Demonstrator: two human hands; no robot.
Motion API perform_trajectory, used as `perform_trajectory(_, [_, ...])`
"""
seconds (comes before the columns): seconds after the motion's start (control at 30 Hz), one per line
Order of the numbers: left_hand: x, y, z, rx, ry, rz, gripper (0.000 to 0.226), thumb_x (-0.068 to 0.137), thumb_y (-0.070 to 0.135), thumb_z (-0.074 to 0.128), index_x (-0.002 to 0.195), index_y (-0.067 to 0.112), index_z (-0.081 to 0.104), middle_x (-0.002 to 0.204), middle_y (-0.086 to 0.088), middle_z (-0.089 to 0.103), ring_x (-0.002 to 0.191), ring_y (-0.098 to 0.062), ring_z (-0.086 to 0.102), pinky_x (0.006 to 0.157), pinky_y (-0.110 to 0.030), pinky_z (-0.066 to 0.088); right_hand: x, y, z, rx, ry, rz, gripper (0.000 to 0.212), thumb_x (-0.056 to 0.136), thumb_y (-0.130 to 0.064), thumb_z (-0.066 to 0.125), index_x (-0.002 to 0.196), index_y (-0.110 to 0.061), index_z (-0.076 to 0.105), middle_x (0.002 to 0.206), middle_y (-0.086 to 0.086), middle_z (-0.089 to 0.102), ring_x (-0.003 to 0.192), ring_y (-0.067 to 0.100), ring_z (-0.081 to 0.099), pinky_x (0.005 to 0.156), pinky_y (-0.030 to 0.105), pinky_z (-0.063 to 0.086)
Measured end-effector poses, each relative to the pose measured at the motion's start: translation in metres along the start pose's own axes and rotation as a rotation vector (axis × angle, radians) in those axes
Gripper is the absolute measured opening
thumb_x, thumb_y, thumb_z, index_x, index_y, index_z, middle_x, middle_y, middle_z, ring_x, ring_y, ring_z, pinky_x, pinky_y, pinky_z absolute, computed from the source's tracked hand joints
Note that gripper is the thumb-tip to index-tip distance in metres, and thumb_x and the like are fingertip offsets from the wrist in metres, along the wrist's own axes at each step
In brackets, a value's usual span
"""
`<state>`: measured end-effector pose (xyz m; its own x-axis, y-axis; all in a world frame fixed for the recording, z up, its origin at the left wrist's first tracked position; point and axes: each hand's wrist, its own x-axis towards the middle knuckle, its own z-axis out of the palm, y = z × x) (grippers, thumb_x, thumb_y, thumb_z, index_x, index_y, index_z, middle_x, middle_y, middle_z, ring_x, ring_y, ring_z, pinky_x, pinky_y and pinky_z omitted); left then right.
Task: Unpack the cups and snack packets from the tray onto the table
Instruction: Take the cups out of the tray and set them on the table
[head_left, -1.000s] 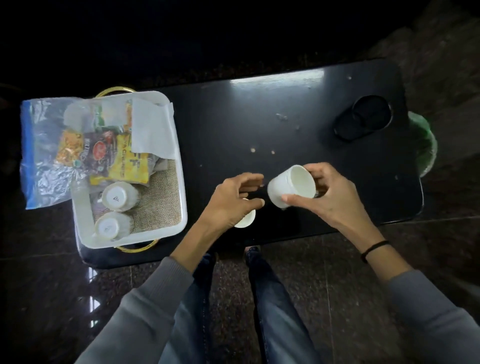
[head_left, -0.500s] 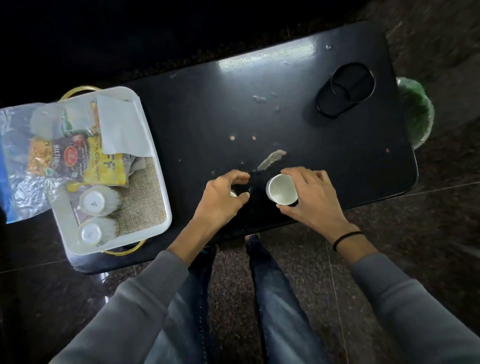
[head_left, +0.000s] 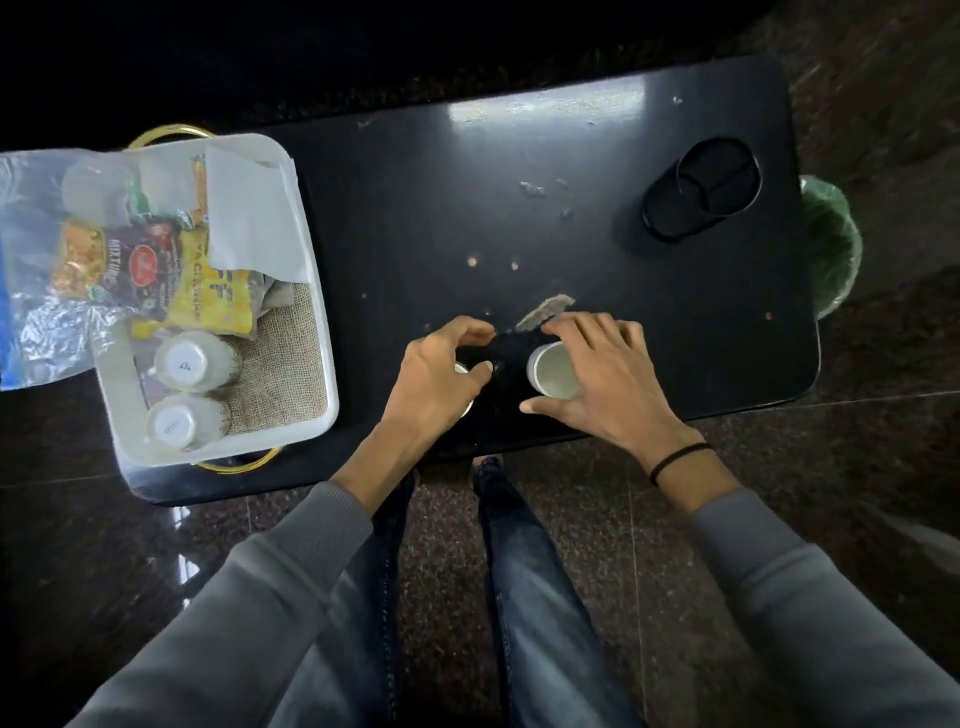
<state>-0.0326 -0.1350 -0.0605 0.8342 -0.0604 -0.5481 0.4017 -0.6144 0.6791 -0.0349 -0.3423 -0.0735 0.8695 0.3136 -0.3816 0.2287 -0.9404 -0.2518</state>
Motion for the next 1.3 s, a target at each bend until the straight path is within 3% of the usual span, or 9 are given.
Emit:
perform_trajectory(0.1, [-0.004,0.001,-0.012,-0.061,0.065,0.008,0.047,0.09,0.007,0.071,0.134,0.016,0.059,0.122,0.004,0.071,0.119,-0.006,0.063,0.095,-0.001,0.039,0.011,-0.015,-0.013,0.002,0.012,-0.064,0.076,0.076,-0.072,0.068,0.133,-0.023,0.057,0.135,-0.004,0.06,0.126,0.022,0.052,0.101,0.041,0.035])
perform_trajectory(0.27, [-0.011,-0.013,-0.045,-0.126,0.192,-0.008,0.054,0.089,0.009,0.072,0.139,0.017,0.053,0.126,0.002,0.07,0.121,-0.007,0.061,0.095,-0.006,0.036,0.039,-0.057,-0.031,0.072,0.001,-0.162,0.062,0.085,-0.058,0.068,0.131,-0.017,0.058,0.128,-0.001,0.066,0.121,0.022,0.056,0.102,0.04,0.036])
perform_trajectory(0.4, [-0.017,-0.043,-0.08,-0.138,0.277,-0.042,0.049,0.089,0.01,0.072,0.135,0.017,0.057,0.126,0.003,0.07,0.118,-0.002,0.06,0.085,0.008,0.031,0.069,-0.103,-0.031,0.112,-0.019,-0.268,0.054,0.088,-0.052,0.069,0.128,-0.017,0.058,0.123,-0.004,0.07,0.119,0.019,0.057,0.101,0.036,0.035])
perform_trajectory(0.47, [-0.021,-0.062,-0.099,-0.144,0.326,-0.065,0.043,0.089,0.009,0.071,0.131,0.016,0.061,0.126,0.003,0.07,0.118,-0.003,0.059,0.087,0.007,0.032,0.086,-0.131,-0.024,0.142,-0.047,-0.307,0.054,0.089,-0.05,0.069,0.129,-0.017,0.056,0.121,-0.006,0.07,0.119,0.018,0.057,0.099,0.032,0.032])
perform_trajectory(0.63, [-0.033,-0.114,-0.138,-0.019,0.449,-0.143,0.043,0.087,0.006,0.068,0.129,0.016,0.064,0.126,-0.002,0.069,0.12,-0.02,0.06,0.1,-0.031,0.047,0.122,-0.207,-0.003,0.209,-0.14,-0.37,0.055,0.087,-0.046,0.073,0.13,-0.018,0.054,0.119,-0.004,0.071,0.116,0.02,0.059,0.1,0.037,0.041])
perform_trajectory(0.73, [-0.038,-0.145,-0.156,0.17,0.536,-0.158,0.042,0.085,0.009,0.069,0.127,0.012,0.065,0.122,-0.009,0.068,0.117,-0.032,0.057,0.098,-0.045,0.045,0.137,-0.247,0.009,0.248,-0.213,-0.377,0.056,0.086,-0.041,0.075,0.132,-0.02,0.053,0.126,0.001,0.067,0.118,0.024,0.06,0.099,0.043,0.049])
perform_trajectory(0.9, [-0.027,-0.183,-0.17,0.478,0.391,-0.194,0.064,0.085,0.022,0.075,0.142,0.014,0.046,0.145,-0.008,0.048,0.128,-0.032,0.05,0.106,-0.04,0.038,0.152,-0.285,0.028,0.233,-0.324,-0.363,0.051,0.088,-0.041,0.071,0.131,-0.027,0.047,0.128,0.002,0.06,0.117,0.024,0.06,0.092,0.046,0.054])
perform_trajectory(1.03, [-0.015,-0.192,-0.168,0.565,0.332,-0.161,0.069,0.085,0.026,0.077,0.143,0.018,0.041,0.142,-0.008,0.047,0.128,-0.03,0.052,0.105,-0.043,0.044,0.161,-0.288,0.035,0.267,-0.326,-0.304,0.042,0.087,-0.04,0.07,0.123,-0.032,0.049,0.122,-0.004,0.059,0.113,0.018,0.06,0.09,0.042,0.054])
perform_trajectory(1.3, [-0.026,-0.178,-0.174,0.385,0.385,-0.041,0.067,0.074,0.017,0.077,0.137,0.011,0.056,0.133,-0.01,0.059,0.116,-0.031,0.057,0.087,-0.039,0.051,0.155,-0.283,0.025,0.482,-0.276,-0.217,0.034,0.094,-0.028,0.066,0.126,-0.026,0.055,0.123,-0.011,0.067,0.105,0.01,0.066,0.089,0.04,0.058])
